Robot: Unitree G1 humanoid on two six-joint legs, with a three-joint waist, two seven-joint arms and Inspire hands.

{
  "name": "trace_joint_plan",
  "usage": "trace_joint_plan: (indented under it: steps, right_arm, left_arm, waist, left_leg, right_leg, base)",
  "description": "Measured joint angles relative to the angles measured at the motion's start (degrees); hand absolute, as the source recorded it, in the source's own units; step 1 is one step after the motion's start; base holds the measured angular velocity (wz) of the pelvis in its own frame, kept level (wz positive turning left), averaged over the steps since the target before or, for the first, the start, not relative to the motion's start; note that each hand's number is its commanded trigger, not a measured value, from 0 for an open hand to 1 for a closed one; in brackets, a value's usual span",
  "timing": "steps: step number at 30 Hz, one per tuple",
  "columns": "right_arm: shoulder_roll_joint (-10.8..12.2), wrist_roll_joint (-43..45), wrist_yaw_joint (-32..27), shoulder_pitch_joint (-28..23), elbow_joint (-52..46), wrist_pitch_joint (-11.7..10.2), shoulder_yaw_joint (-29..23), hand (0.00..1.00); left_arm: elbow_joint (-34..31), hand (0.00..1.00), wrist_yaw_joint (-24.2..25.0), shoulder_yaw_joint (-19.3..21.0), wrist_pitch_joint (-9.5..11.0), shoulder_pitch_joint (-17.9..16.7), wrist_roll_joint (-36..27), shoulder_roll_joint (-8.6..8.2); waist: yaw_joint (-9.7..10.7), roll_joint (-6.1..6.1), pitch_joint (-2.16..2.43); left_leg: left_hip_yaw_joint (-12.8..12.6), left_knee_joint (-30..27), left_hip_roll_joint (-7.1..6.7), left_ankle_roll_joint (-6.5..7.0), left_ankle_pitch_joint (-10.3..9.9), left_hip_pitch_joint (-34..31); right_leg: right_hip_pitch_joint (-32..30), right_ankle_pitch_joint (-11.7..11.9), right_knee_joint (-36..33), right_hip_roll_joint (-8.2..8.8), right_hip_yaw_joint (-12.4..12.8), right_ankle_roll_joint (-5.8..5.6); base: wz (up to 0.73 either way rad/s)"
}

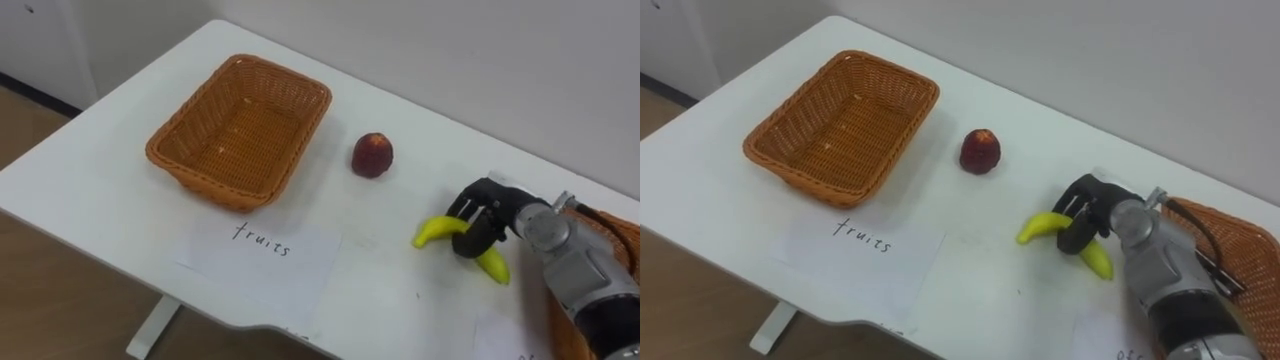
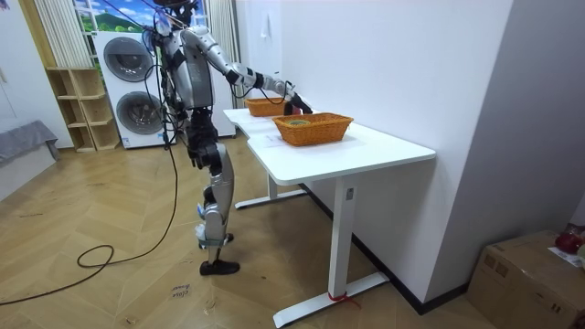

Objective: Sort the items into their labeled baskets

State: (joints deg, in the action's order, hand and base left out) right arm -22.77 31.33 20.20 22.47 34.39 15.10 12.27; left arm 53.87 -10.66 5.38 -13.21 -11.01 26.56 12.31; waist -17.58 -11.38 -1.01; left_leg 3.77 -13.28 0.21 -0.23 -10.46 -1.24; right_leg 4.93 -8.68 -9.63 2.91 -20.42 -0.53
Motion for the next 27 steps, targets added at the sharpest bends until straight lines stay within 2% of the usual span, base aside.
trace_joint_plan:
  steps: [13, 20, 27]
  right_arm:
    - [0.01, 0.08, 0.89, -0.04, -1.98, -0.1, 0.04, 1.0]
    - [0.02, -0.04, 0.32, -0.04, -2.11, -0.53, 0.07, 1.0]
    - [0.05, -3.58, 0.32, -0.3, -7.49, -1.33, -0.18, 1.0]
  left_arm:
    - [-1.09, 0.0, -1.43, -0.1, -0.2, -0.61, 0.3, -0.02]
    - [-1.04, 0.0, -1.59, 0.01, -0.07, -0.96, 0.03, -0.13]
    - [-0.89, 0.0, -2.66, 0.12, 0.07, -1.04, -0.03, -0.51]
  waist:
    - [0.08, 0.95, 0.34]
    - [0.09, 1.09, 0.33]
    - [1.69, 1.94, 0.06]
  left_leg:
    - [-0.42, -0.02, 0.0, 0.01, 0.01, -0.02]
    - [-1.05, 0.43, 0.04, 0.08, 0.06, 0.66]
    - [-1.26, 0.68, -0.02, 0.15, 0.11, 1.11]
  right_leg:
    - [-0.02, 0.0, 0.05, 0.0, -0.01, 0.0]
    - [-0.03, 0.0, 0.02, 0.03, 0.67, 0.0]
    - [0.27, 0.0, 0.07, 0.12, 0.89, 0.0]
  base:
    - [0.0]
    - [-0.04]
    - [-0.01]
